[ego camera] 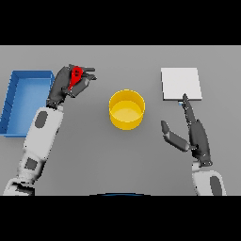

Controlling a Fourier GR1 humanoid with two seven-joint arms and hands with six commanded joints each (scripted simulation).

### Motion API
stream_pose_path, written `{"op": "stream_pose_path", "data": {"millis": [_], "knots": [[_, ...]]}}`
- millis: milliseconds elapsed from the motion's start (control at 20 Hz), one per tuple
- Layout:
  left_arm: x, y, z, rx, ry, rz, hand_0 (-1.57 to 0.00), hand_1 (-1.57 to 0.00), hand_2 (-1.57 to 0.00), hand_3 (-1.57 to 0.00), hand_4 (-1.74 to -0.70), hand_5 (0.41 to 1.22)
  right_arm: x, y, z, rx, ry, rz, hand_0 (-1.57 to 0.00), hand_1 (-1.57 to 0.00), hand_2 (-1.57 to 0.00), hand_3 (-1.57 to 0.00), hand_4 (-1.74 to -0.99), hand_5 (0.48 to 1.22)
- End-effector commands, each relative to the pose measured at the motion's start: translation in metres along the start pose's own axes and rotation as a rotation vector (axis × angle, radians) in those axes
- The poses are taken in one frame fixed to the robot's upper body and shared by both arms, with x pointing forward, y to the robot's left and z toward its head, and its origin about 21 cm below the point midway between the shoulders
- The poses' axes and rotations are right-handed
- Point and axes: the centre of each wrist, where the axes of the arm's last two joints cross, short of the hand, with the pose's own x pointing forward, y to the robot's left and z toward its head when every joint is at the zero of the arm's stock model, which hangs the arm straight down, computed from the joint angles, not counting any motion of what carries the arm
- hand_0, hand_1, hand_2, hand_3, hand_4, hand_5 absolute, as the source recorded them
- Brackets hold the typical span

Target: Pick up the red beaker and tilt it to pour out 1 green nut into yellow bowl. Pick up the yellow bowl and place it on the metallic measuring scale.

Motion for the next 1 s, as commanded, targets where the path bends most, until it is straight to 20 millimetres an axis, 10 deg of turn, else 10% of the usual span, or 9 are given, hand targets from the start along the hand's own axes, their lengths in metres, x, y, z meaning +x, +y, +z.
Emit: {"op": "stream_pose_path", "data": {"millis": [0,750,950], "knots": [[0.004,0.0,-0.001,-0.022,-0.004,-0.051,-1.56,-1.56,-1.56,-1.56,-1.73,1.129,0.002,-0.001,0.001,-0.001,-0.002,-0.003,0.0,0.0,0.0,0.0,-1.202,0.662],[0.076,-0.044,-0.032,-0.419,-0.032,-1.059,-1.57,-1.57,-1.57,-1.57,-1.69,1.202,0.006,0.006,0.0,0.013,0.038,-0.032,0.0,0.0,0.0,0.0,-1.191,0.675],[0.093,-0.054,-0.044,-0.52,-0.069,-1.311,-1.57,-1.57,-1.57,-1.36,-1.71,1.213,0.004,0.008,0.001,0.006,0.056,-0.075,0.0,0.0,0.0,0.0,-1.196,0.666]]}}
